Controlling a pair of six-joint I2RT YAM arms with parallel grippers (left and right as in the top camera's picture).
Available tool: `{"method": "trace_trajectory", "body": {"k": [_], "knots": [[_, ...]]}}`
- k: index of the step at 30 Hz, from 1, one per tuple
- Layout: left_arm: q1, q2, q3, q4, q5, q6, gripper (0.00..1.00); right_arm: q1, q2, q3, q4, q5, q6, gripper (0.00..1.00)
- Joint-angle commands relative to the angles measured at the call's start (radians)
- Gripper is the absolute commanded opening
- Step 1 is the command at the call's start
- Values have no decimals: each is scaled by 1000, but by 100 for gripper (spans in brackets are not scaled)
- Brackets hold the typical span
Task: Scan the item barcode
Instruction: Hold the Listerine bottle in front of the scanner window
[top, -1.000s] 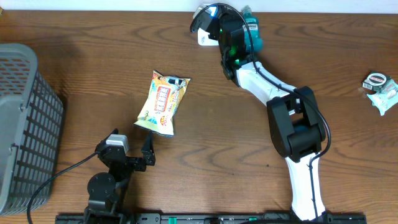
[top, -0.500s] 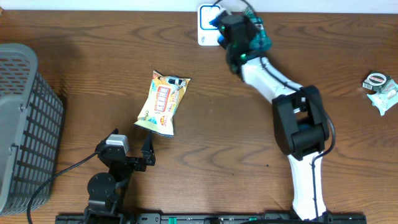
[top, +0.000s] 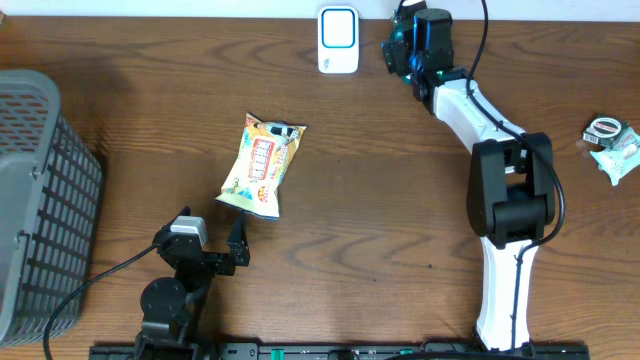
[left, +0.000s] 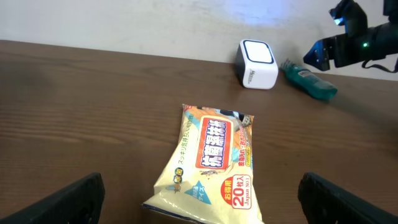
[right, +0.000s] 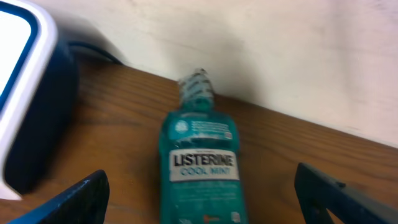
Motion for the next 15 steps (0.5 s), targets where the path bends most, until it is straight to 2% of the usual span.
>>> {"method": "trace_trajectory", "body": {"k": [1, 9, 15], "knots": [[4, -2, -16, -24, 6, 10, 98, -11, 69, 19, 16, -43, 59, 90], [4, -2, -16, -24, 6, 10, 98, -48, 127, 53, 41, -44, 96, 90], [4, -2, -16, -24, 6, 10, 98, -59, 178, 90, -33, -48, 96, 88]]}}
